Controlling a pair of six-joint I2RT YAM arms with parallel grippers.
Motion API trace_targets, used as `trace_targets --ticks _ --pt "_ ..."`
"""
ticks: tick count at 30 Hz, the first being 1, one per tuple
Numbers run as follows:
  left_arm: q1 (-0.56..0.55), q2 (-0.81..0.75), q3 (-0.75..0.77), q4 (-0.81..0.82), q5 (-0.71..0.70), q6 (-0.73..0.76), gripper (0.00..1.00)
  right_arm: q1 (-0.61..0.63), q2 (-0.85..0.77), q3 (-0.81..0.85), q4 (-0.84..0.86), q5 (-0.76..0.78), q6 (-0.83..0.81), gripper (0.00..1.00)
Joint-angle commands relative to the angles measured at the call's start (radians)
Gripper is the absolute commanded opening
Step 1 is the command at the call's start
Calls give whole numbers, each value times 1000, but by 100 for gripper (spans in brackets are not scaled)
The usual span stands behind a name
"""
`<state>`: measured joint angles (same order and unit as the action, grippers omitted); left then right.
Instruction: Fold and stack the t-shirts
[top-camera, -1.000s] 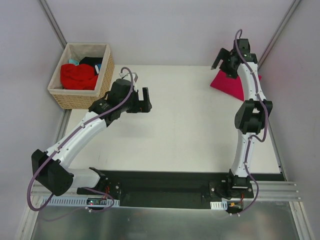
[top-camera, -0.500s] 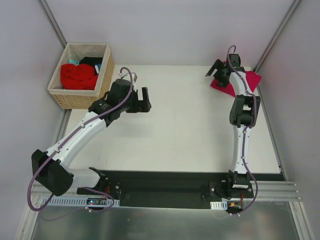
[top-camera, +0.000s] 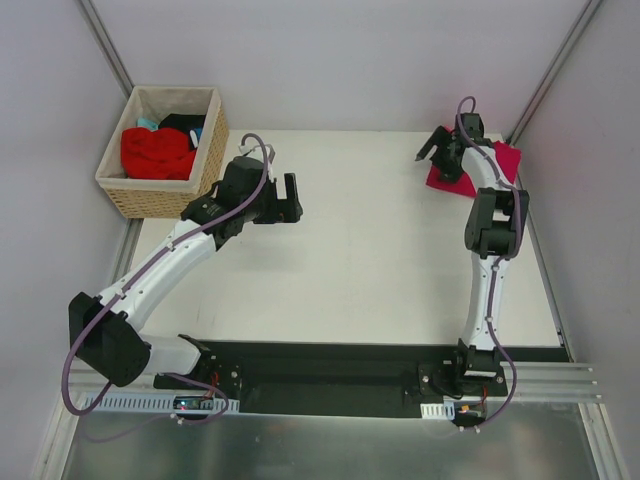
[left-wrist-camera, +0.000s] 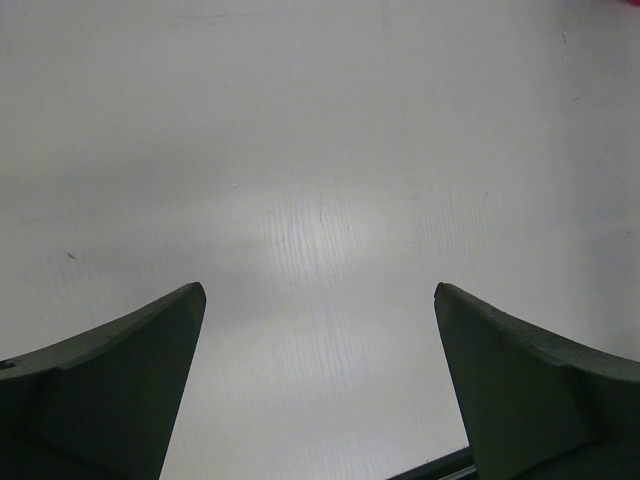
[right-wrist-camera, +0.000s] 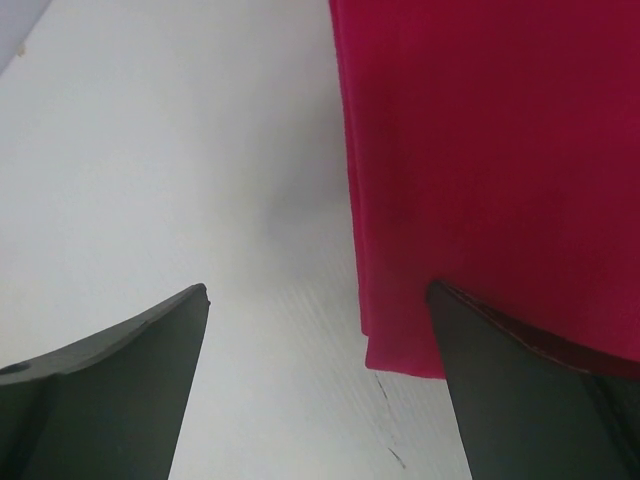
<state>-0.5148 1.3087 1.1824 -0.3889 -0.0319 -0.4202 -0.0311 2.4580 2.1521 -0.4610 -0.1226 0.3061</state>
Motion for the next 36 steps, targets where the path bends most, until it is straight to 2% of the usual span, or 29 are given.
trace_targets --ticks 1,10,17,23,30,31,36 --pt "13 -32 -7 31 13 -5 99 -26 -88 -75 -148 58 -10 96" --pt "13 -57 -23 36 30 -22 99 -76 -185 -219 -168 72 -73 96" --pt "13 -54 -24 39 47 -32 99 -64 -246 -146 -192 40 -139 96" --pt "13 -65 -30 44 49 -38 99 -10 -352 -121 -269 154 -219 96" --pt "12 -86 -41 50 64 -51 99 22 -505 -360 -269 254 -205 96" --pt "12 -91 -44 50 58 -49 99 19 -508 -415 -254 282 -202 96" --pt "12 -114 -61 47 59 -48 99 -7 -476 -478 -243 328 -179 96"
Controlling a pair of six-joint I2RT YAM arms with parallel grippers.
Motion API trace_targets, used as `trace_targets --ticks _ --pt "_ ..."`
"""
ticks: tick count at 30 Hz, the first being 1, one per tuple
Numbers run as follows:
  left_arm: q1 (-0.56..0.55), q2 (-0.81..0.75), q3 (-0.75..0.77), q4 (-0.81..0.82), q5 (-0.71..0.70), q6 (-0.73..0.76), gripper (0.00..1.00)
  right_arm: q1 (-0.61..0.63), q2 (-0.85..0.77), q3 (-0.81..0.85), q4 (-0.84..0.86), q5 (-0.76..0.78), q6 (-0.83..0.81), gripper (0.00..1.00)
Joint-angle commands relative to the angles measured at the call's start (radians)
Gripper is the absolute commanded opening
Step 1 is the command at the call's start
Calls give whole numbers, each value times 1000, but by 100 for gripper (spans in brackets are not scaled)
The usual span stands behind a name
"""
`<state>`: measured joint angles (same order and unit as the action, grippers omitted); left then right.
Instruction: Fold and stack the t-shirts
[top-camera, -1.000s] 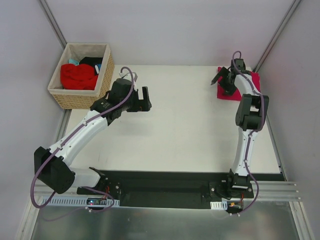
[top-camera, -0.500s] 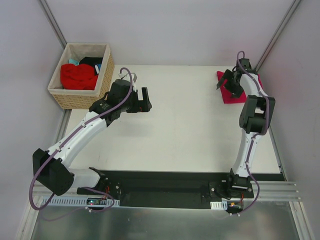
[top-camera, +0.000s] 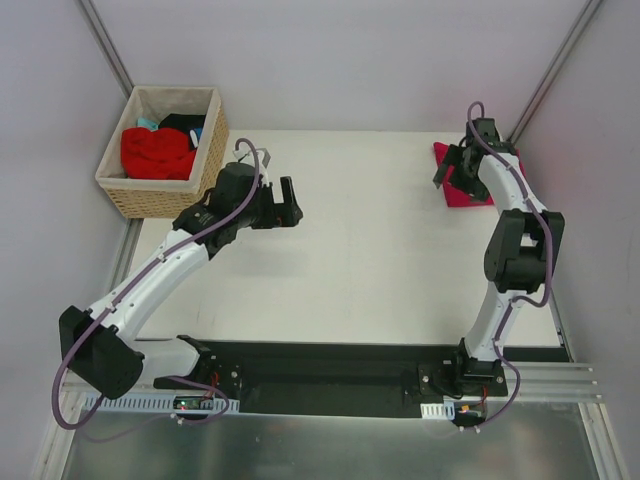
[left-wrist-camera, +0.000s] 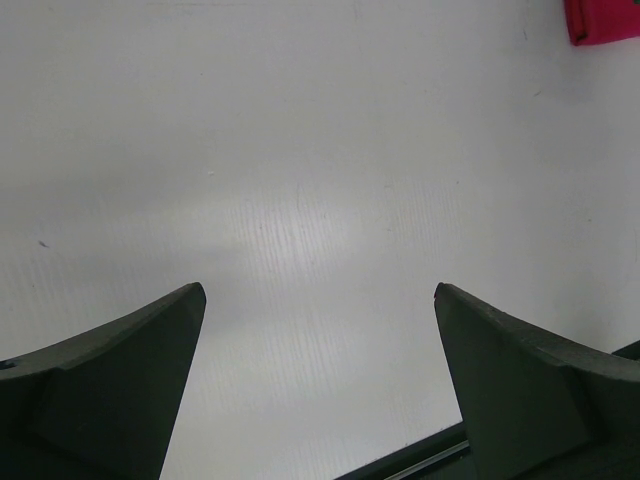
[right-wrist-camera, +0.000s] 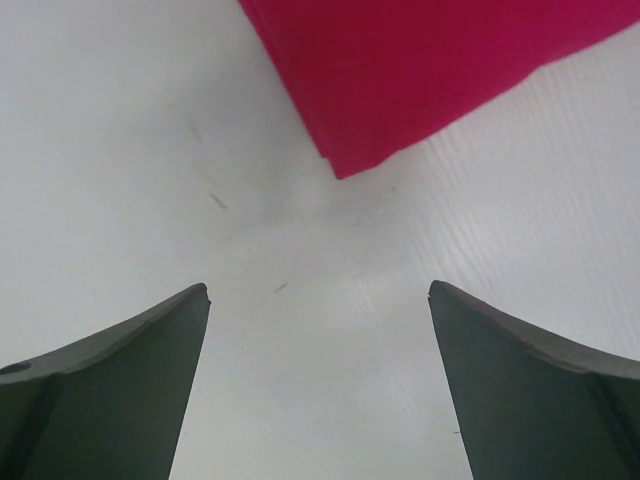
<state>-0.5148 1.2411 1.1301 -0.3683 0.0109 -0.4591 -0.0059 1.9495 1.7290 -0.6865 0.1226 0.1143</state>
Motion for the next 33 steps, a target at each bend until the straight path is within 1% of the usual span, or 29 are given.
trace_targets --ticks 1,7,13,18,21,24,25,29,33 --pt "12 -46 -9 28 23 -10 99 -48 49 -65 -13 84 18 96" --pt "13 -49 2 28 23 -3 99 -118 109 -51 -13 118 12 96" --pt "13 -25 36 26 27 8 99 -181 193 14 -62 111 5 96" --pt "13 -2 68 20 35 23 99 -216 253 52 -65 78 7 96" --pt "13 8 80 12 28 33 99 -223 302 128 -105 66 2 96" --pt "15 14 77 14 21 31 99 -224 353 239 -149 78 -13 96" --pt "15 15 74 14 21 30 99 -226 395 306 -163 69 -16 96" --pt "15 24 71 14 17 30 99 -229 492 449 -223 54 -22 96" --pt "18 34 74 14 9 36 99 -236 537 507 -219 11 -13 96"
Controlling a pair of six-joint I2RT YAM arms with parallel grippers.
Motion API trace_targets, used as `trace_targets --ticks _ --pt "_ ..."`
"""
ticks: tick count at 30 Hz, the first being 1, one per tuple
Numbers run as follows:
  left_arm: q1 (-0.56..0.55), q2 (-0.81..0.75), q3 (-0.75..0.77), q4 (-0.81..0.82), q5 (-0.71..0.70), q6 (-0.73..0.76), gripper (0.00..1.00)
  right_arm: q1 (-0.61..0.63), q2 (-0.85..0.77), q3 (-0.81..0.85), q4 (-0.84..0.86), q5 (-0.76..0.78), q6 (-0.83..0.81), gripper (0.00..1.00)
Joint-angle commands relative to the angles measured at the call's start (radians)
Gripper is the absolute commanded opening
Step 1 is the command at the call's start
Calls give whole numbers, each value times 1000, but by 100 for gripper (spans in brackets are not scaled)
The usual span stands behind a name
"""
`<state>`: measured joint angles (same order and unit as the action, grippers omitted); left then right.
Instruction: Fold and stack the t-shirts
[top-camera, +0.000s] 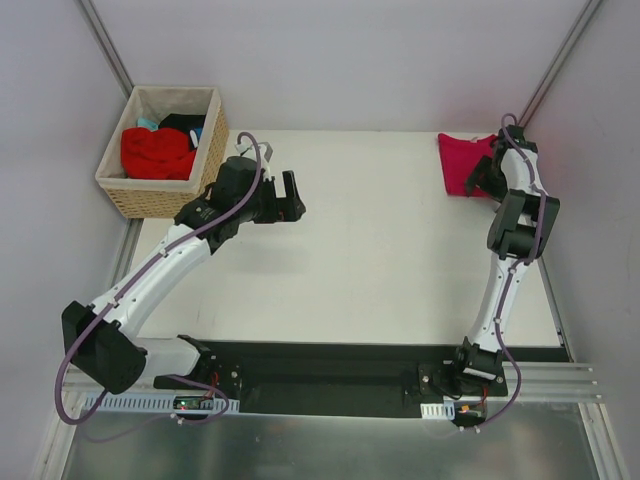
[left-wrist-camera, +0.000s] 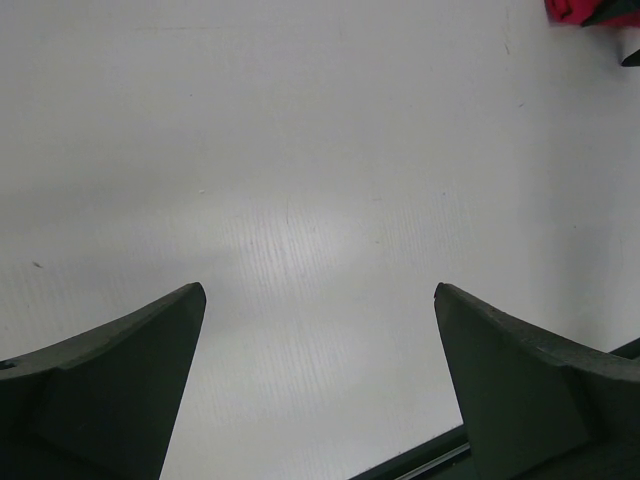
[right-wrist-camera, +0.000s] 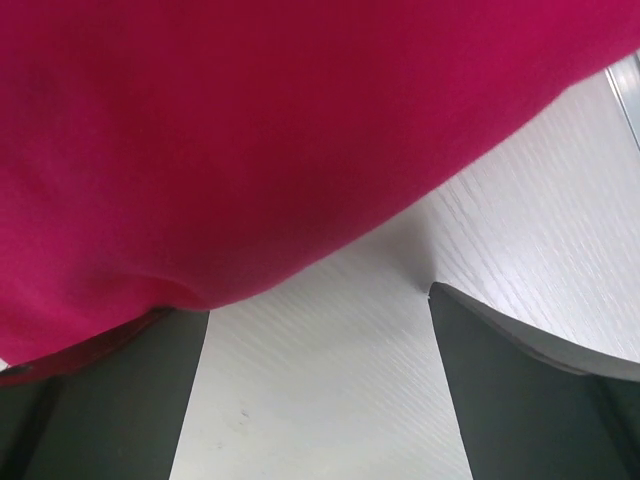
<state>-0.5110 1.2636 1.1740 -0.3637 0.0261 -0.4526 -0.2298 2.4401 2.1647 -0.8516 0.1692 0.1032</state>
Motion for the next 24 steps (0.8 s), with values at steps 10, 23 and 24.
trace_targets --ticks 10,23,24 --pt "19 42 44 11 3 26 99 -17 83 185 -64 -85 6 96" --pt "207 114 225 -125 -16 35 99 278 -571 -165 26 -51 -59 96" --pt "219 125 289 -148 -46 46 99 306 -602 -184 28 -57 -60 96"
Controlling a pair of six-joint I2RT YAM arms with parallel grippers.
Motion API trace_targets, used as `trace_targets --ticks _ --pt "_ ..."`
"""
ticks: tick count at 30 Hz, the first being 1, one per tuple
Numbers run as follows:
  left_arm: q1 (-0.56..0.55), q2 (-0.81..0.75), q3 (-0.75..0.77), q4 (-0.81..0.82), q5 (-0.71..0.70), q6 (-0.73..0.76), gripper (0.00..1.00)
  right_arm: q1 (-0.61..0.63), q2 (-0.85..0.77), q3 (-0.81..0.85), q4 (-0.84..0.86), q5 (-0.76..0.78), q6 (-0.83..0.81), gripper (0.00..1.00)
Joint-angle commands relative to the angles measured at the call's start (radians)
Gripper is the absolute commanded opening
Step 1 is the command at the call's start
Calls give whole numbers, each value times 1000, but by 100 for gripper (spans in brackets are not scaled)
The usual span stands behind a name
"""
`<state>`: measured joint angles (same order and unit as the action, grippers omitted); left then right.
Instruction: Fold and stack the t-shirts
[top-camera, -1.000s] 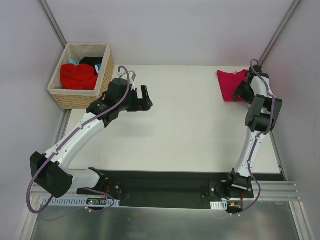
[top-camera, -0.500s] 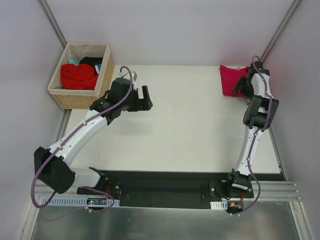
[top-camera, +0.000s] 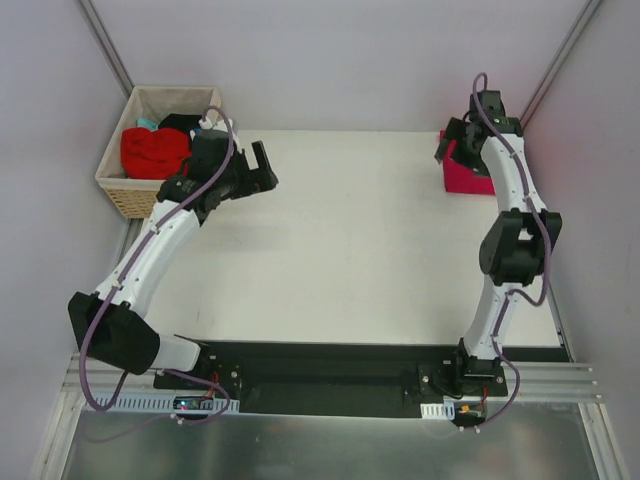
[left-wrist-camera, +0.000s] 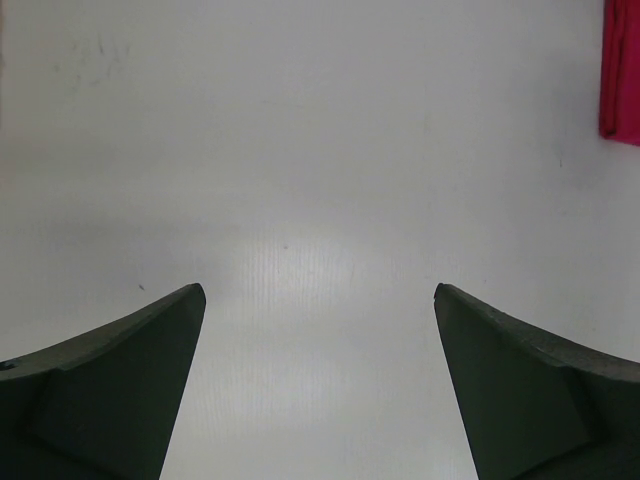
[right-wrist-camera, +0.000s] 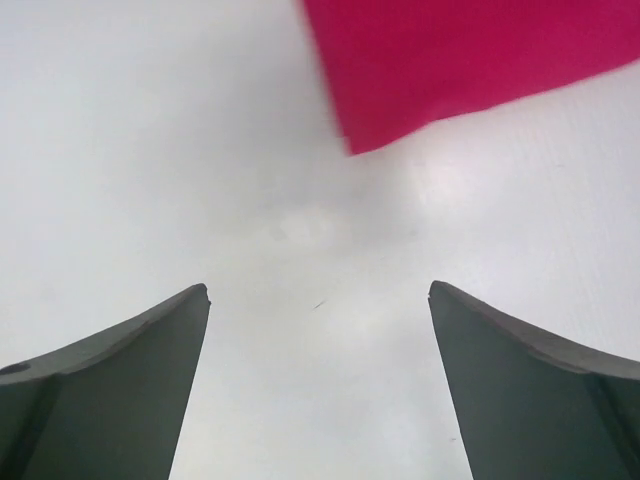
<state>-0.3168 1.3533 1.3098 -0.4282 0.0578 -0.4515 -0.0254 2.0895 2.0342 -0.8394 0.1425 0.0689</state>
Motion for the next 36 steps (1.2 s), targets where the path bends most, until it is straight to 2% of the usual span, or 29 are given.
trace_targets --ticks 1,7,9,14,19,28,32,34,35,36 --pt "56 53 184 -104 -97 54 99 132 -288 -83 20 -27 -32 96" --pt "249 177 456 -263 -190 100 98 298 -528 -369 106 -40 20 96" --pt "335 216 527 -310 -168 99 95 360 -597 -460 131 -46 29 96" --pt "497 340 598 -360 -158 67 93 502 -686 -594 138 16 23 96" --pt "541 482 632 -365 -136 82 90 571 -772 -683 161 22 16 96" --pt "548 719 766 -368 -133 82 89 657 -784 -690 157 31 6 96" --pt "553 768 766 -366 -157 79 82 668 -770 -689 154 40 3 96" --pt "558 788 766 -366 -158 79 60 670 -763 -694 154 43 3 96" --pt "562 790 766 -366 -151 76 44 671 -758 -694 152 46 6 96" --pt "562 791 767 -365 -151 76 7 671 -747 -694 154 45 6 96"
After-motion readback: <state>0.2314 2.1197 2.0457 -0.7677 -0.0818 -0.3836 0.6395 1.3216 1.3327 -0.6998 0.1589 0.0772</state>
